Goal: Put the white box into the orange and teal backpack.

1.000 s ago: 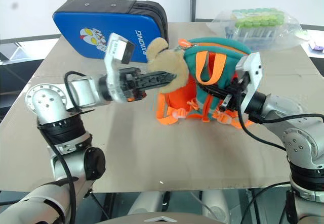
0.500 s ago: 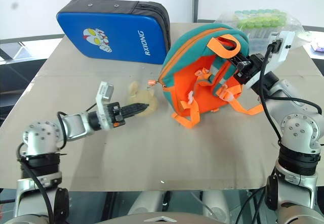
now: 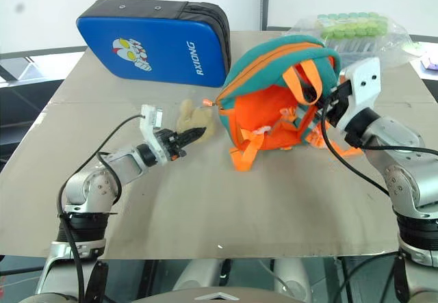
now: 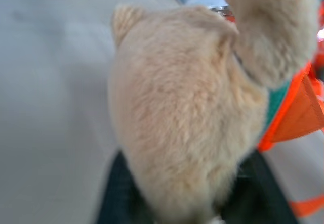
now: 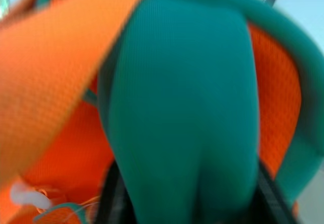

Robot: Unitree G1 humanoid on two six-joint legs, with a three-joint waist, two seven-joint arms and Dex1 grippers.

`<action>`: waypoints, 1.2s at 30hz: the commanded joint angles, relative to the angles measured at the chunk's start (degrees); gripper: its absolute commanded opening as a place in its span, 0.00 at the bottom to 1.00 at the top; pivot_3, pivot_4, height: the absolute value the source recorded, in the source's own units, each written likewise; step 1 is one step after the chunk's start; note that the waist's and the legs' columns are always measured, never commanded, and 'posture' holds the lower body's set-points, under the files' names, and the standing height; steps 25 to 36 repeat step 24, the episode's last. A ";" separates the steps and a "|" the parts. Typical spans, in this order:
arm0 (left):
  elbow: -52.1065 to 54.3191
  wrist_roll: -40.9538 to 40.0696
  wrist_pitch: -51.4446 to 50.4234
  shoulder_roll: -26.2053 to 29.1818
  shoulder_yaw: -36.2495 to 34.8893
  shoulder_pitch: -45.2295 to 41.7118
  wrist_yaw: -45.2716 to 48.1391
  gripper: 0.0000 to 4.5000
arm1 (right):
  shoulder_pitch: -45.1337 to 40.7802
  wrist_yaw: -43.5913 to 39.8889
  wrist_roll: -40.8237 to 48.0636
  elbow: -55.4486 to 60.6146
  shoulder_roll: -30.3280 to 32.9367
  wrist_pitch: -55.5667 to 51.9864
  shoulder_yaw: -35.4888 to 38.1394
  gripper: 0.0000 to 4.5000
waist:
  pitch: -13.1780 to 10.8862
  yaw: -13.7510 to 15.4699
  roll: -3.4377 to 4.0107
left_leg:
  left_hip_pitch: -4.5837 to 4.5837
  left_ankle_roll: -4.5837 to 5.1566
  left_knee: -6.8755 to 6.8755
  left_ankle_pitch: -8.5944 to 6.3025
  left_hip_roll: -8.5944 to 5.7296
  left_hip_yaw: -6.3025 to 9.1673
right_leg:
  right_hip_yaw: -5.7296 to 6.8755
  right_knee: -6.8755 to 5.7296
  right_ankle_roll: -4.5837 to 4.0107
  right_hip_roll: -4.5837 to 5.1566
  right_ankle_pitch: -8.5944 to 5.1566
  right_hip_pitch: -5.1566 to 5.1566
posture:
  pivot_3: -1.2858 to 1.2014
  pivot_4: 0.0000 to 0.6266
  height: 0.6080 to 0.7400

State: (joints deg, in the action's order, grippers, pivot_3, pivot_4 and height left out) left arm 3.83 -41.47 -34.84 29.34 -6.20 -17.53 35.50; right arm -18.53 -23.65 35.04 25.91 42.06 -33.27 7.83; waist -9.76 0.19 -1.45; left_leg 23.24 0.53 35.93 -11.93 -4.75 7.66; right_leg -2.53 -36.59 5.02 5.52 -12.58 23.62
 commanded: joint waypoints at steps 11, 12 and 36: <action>21.03 2.45 7.17 7.53 -9.30 22.93 8.64 1.00 | 30.63 -25.28 11.59 9.14 10.03 -4.50 31.86 0.98 | -0.01 0.43 0.03 | 0.18 0.22 0.03 -0.14 0.04 0.20 | 0.07 0.28 0.02 0.01 -0.01 -0.01 | 0.52 0.24 1.00; 22.00 3.20 8.43 8.56 -10.45 26.02 10.10 1.00 | 34.48 -28.19 9.43 8.04 9.37 -2.25 33.02 0.98 | 0.00 0.44 0.01 | 0.15 0.23 0.03 -0.14 0.06 0.12 | 0.08 0.31 0.02 0.00 -0.02 -0.04 | 0.52 0.24 1.00; 21.68 4.56 11.56 9.63 -16.98 39.01 14.32 1.00 | 42.11 -36.35 -1.63 -1.52 3.91 14.38 27.75 0.98 | 0.00 0.14 0.21 | -0.54 0.21 -0.07 -0.49 0.35 -0.16 | 0.52 0.65 0.18 0.48 -0.25 -0.70 | 0.52 0.24 1.00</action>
